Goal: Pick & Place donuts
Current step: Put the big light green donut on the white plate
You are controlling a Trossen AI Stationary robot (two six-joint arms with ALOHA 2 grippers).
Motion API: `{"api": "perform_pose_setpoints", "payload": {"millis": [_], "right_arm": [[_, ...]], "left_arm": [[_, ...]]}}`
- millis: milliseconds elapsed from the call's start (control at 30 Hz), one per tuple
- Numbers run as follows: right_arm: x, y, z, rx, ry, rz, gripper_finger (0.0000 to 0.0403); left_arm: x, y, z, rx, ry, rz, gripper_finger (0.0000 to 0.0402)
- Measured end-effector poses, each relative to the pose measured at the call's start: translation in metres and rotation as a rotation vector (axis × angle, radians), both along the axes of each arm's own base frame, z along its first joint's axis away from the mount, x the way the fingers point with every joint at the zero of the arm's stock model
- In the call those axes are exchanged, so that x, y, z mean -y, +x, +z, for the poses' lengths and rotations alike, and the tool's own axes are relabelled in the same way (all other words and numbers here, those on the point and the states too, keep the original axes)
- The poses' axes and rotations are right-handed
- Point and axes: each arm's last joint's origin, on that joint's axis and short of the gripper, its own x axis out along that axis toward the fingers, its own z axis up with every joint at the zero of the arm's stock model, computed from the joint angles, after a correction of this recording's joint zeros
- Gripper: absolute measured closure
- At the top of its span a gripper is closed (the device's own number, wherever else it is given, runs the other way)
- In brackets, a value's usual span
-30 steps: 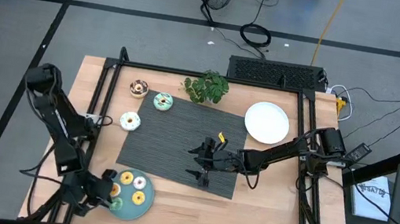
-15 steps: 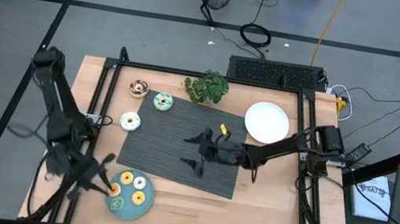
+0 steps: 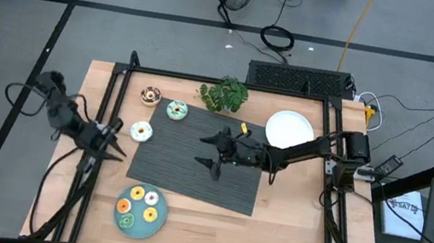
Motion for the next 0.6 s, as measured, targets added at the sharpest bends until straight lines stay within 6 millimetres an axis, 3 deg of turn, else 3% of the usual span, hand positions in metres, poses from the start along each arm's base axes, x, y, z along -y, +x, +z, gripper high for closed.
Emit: {"api": "perform_pose_setpoints", "payload": {"millis": [167,333,500,600], "right_arm": [[0.019,0.023,0.019,-0.097,-0.032,-0.043,0.0083],[0.061,0.058,0.028,-0.219,-0.06,-0.12,0.0083],[0.107,0.088,0.008,-0.27,-0.025,-0.136,0.0083],[0.124,0.104,-0.009,-0.303,0.0,-0.135,0.0083]], "left_arm": [[-0.006,0.003,-0.022,-0.001,0.003,0.034,0.0332],[-0.008,0.014,-0.039,-0.054,-0.029,0.083,0.0332],[-0.012,0.02,-0.052,-0.05,-0.042,0.107,0.0332],[-0.017,0.022,-0.051,-0.035,-0.047,0.184,0.0332]]}}
